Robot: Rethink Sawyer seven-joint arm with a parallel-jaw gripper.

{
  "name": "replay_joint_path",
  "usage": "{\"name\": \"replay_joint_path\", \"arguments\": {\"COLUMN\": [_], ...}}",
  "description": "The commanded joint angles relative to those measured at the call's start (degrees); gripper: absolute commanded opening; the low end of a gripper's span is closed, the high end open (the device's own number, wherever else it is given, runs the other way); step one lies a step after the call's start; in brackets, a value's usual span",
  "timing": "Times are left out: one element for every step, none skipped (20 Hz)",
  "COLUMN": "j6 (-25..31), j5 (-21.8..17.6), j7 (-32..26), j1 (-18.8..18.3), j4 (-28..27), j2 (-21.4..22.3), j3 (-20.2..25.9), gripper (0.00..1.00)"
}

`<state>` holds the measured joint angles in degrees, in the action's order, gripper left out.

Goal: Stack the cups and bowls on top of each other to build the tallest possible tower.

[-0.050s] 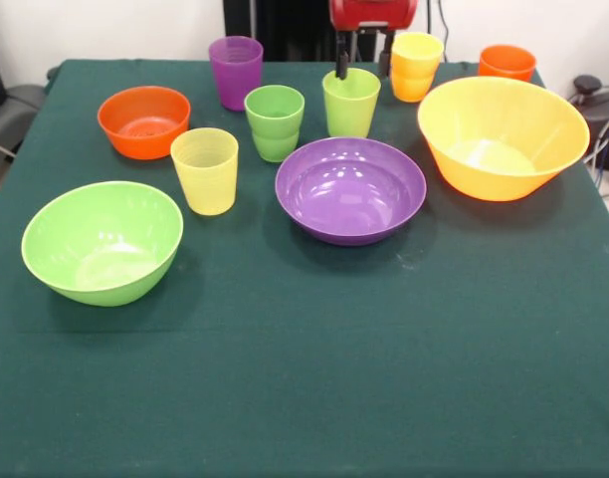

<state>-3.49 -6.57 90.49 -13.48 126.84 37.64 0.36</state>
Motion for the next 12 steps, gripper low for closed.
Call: {"name": "replay_joint_path", "arguments": {"j6": [-5.88, -6.31, -6.32, -6.42, -6.4, -6.4, -6.4, -6.58, -6.85, -7.04, -7.52, -7.94], "j5": [-3.03, -3.08, -2.99, -3.0, -2.95, -2.97, -2.99, -3.07, -3.09, -3.06, -3.04, -2.96], "j7": [9.93, 9.89, 9.83, 9.8, 9.79, 9.83, 9.89, 9.94, 10.03, 10.17, 10.35, 10.64], "j1": [0.76, 0.86, 1.0, 1.14, 1.36, 1.4, 1.45, 1.5, 1.56, 1.63, 1.71, 1.87], "j4": [0.38, 0.25, 0.06, 0.01, -0.04, 0.01, 0.1, 0.15, 0.09, 0.14, 0.13, 0.28], "j2": [-6.62, -7.04, -7.14, -7.26, -7.3, -7.38, -7.63, -7.78, -8.12, -8.33, -8.66, -8.85], "j3": [0.67, 0.45, 0.34, 0.14, -0.05, -0.13, -0.23, -0.31, -0.38, -0.41, -0.49, -0.52], "gripper": [1.0, 1.0, 1.0, 1.0, 1.0, 1.0, 1.0, 1.0, 1.0, 1.0, 1.0, 1.0]}}
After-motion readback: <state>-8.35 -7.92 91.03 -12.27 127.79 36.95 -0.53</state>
